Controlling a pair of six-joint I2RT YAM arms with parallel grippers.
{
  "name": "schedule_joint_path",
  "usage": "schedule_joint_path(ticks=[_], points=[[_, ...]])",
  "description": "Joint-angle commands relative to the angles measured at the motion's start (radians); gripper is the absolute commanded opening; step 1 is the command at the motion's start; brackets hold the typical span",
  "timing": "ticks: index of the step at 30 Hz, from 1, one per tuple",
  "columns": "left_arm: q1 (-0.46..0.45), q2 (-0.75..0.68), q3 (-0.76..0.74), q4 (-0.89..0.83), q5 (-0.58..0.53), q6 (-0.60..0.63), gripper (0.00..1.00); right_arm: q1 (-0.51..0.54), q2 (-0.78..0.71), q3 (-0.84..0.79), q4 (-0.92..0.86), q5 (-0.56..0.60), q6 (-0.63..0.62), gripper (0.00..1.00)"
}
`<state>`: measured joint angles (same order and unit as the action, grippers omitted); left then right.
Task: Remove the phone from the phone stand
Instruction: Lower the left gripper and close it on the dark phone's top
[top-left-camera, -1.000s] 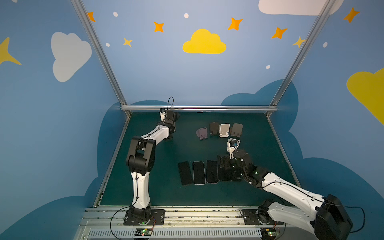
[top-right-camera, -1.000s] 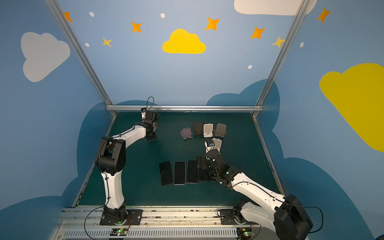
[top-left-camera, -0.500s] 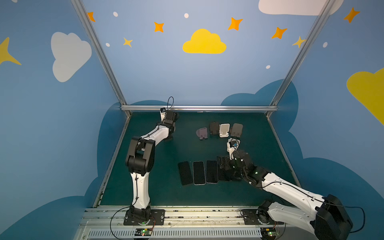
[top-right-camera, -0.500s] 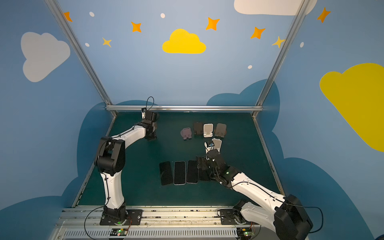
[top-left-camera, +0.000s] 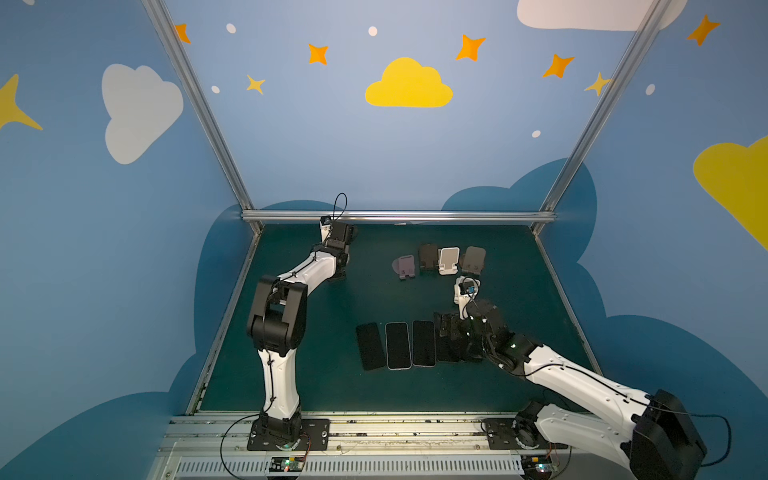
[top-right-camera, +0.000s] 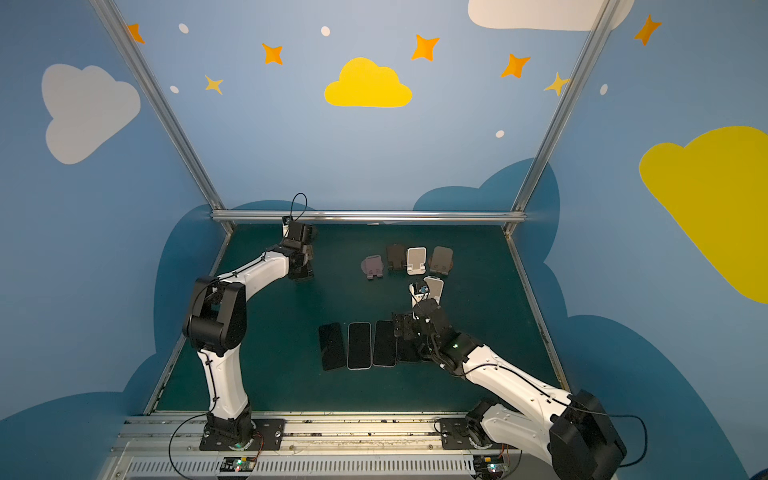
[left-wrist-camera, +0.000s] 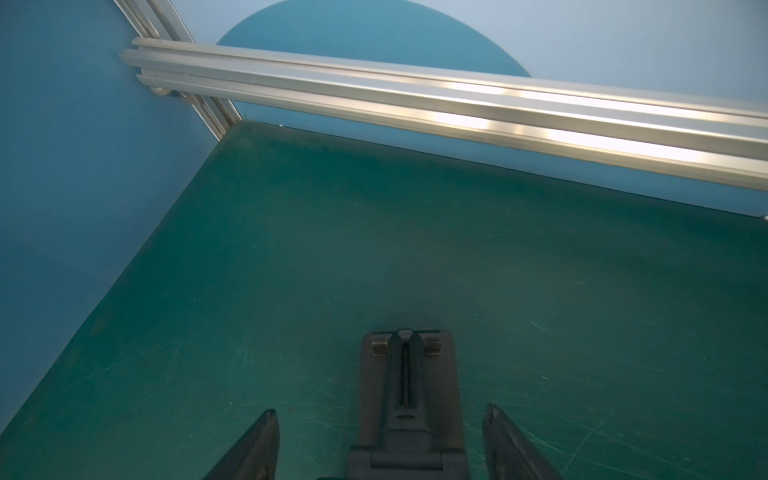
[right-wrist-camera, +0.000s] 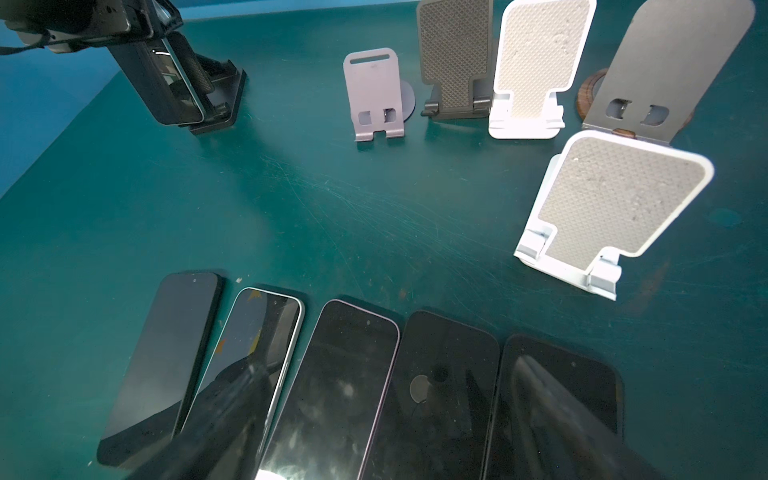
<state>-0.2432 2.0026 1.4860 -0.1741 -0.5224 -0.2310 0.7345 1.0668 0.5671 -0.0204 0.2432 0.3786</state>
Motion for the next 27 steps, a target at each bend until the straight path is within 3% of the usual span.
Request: schedule_joint_path(ticks=[1,27], points=[[-0.001,-0.059,-0.012,0.005,0.0,0.018,0.67,-0.004,-0.012,0.025,-0.007,0.001,0.004,0.91],[-0.001,-0.179,-0.106,-0.08,0.05,-0.014,0.65,-0.008,-0.012,0.025,-0.004,-0.034,0.028,0.91]])
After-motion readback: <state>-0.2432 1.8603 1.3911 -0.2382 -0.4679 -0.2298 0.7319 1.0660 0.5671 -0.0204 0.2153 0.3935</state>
